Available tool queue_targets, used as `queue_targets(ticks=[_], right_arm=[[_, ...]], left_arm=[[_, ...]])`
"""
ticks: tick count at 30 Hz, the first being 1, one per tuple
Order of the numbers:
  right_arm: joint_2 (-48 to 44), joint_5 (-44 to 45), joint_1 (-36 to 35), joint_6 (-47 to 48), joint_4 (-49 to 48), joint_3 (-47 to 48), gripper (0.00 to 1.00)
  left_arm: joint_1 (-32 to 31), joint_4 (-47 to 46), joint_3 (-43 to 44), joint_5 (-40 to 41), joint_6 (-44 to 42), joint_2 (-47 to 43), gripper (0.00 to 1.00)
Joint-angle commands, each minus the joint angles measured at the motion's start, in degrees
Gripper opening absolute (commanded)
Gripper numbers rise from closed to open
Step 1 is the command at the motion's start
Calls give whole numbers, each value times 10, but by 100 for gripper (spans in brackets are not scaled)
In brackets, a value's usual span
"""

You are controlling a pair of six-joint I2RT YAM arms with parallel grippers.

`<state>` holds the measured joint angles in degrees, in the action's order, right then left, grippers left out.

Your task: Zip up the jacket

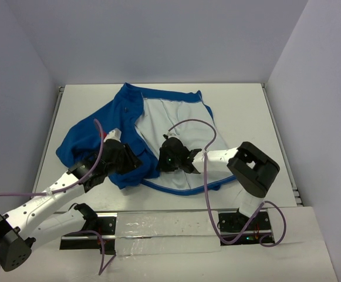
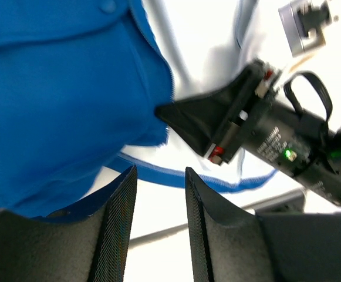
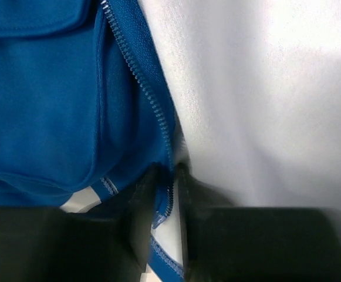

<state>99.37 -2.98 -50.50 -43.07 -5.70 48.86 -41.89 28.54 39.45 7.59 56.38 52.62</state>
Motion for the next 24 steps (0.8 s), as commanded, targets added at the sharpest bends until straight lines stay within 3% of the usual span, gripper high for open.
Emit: queue_targets(ticks=[1,3,4,12,14,17,19,24], right_arm=[[-22,-3,-4,14,-19,11,11],[-42,-11,-3,17,-21,6,0],[-51,-12,-3,17,-20,4,0],[-155,-7,-3,48,24,-12,0],[-163,-2,-3,59,45,-5,10],[-147,11,-4,69,54,3,14],[-127,9,-4,69,51,3,0],[-92,-17,-3,61,27,4,0]], left_arm=[[-3,-70,-10,-71,2,-1,45],[-8,-77,-8,-89,-7,-1,44],[-8,-79,-8,-95,-8,-2,44],[-9,-147,-45,-154,12,-19,44],[-9,-158,-54,-150,22,-11,44],[-10,-168,-59,-144,27,-3,44],[-10,-166,-58,-135,26,1,44],[-9,-144,-48,-119,17,1,43]])
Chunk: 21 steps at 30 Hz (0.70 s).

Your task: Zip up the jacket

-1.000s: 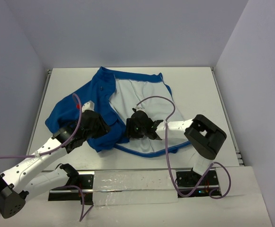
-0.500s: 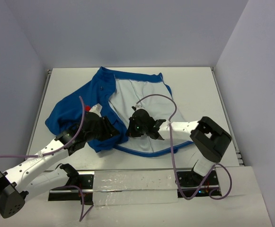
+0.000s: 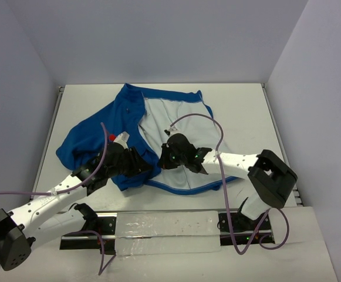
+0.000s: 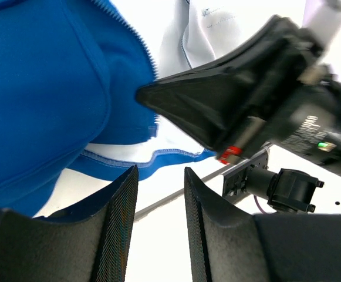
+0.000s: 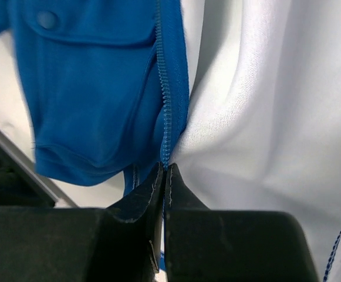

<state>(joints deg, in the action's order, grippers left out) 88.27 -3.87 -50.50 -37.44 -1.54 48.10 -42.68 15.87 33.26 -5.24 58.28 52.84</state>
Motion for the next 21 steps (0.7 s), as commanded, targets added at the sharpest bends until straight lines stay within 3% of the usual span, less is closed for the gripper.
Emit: queue_targets(ticks=[1,8,21], right_arm=[[22,-11,-4,3,-16,13,5],[37,-8,-3,9,-9,27,31],[21,16,-3,-4,-15,25,51]], left_arm=[[-1,-13,15,13,-5,-2,43],[-1,-19,12,10,-6,9,43],[-1,-25,21,10,-14,27,42]])
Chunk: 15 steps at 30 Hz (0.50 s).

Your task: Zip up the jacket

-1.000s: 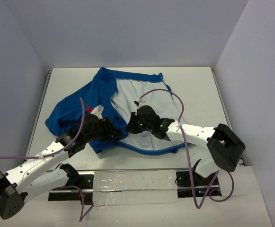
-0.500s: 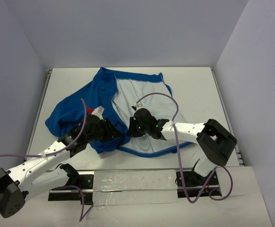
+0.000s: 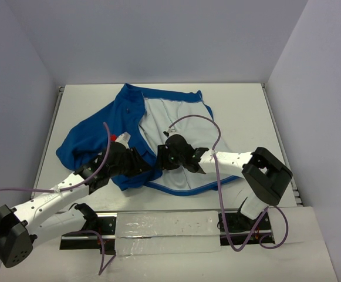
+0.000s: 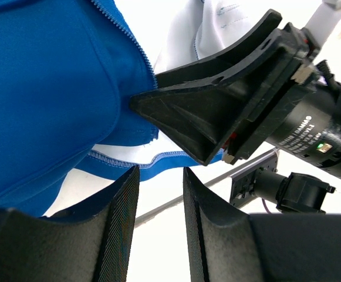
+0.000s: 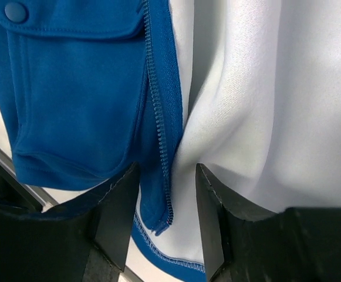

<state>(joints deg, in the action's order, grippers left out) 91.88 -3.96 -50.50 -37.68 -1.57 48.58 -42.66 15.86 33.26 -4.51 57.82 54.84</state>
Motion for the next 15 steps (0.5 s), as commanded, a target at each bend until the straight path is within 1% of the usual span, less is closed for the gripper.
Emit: queue_targets(ticks=[1,2,4,7,15], right_arm=[[-17,17,-3,1,-15,22,51],[-18,15,-3,1,-15,25,50],[-23,18,-4,-1,-14,24,43],[-33,23,-4,-2,-12,21,38],[-55,18,-4,-6,-9,3,38]], left_arm=[[-1,-26,20,2,-9,7,41],[-1,-27,21,2,-10,8,41],[-1,-31,19,-2,-8,9,41],[-1,-30,17,-11,-9,11,41],[-1,-20,15,1,-10,-1,41]])
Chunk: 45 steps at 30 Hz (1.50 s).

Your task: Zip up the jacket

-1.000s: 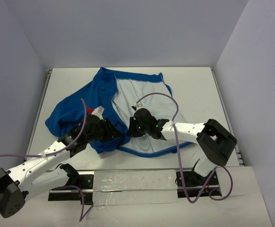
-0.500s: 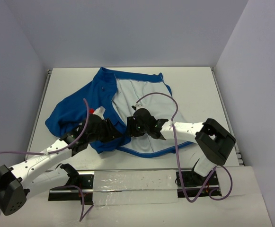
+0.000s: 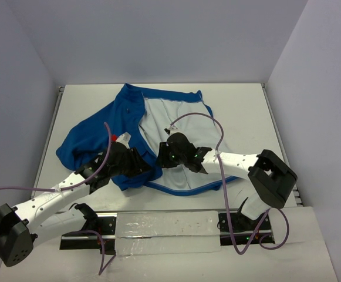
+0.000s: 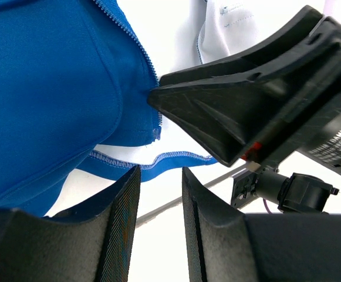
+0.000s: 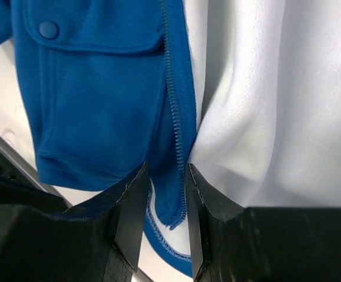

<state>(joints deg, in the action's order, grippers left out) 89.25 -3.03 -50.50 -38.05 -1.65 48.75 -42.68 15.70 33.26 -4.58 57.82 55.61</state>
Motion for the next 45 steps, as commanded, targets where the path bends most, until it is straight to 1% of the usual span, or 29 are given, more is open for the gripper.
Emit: queue_targets(ticks=[1,9,11,14,20,24,25,28,29,31,32,35,37,38,42,45], right_arm=[[-30,8,-4,-3,-8,-2,38],[-13,-3,-8,1,-8,-2,38],[-7,4,-9,4,-3,-1,40],[-4,16,-10,7,2,-1,45],[12,-5,-11,10,-1,-1,47],[13,-2,-13,10,0,-3,48],[13,2,-13,9,2,-3,51],[11,16,-13,10,8,-4,65],[8,24,-14,10,9,-7,67],[7,41,-14,12,12,-6,68],[7,45,-14,14,18,-6,66],[7,42,-15,17,23,-9,57],[5,33,-17,13,20,-16,41],[4,33,-19,13,20,-18,38],[0,21,-35,10,3,-21,27],[-4,23,-41,8,5,-20,24]], left_arm=[[-2,-16,15,2,-10,-9,41],[-2,-18,13,2,-9,-12,40],[-1,-16,13,2,-10,-13,40],[-1,-16,12,3,-10,-14,40],[-1,-21,11,1,-10,-9,40],[-2,-24,14,-2,-10,-3,40],[-2,-24,14,-2,-10,-3,40],[-1,-21,15,-1,-10,-2,40],[-1,-20,15,-1,-11,-3,40],[-1,-19,15,-1,-11,-3,40],[-1,-20,15,-1,-11,-3,40],[-2,-23,13,-2,-10,-2,40],[-1,-23,13,-1,-10,-2,40],[-1,-23,13,-2,-10,-2,39],[-1,-22,14,-1,-11,-1,40],[-1,-21,15,-1,-12,0,39]])
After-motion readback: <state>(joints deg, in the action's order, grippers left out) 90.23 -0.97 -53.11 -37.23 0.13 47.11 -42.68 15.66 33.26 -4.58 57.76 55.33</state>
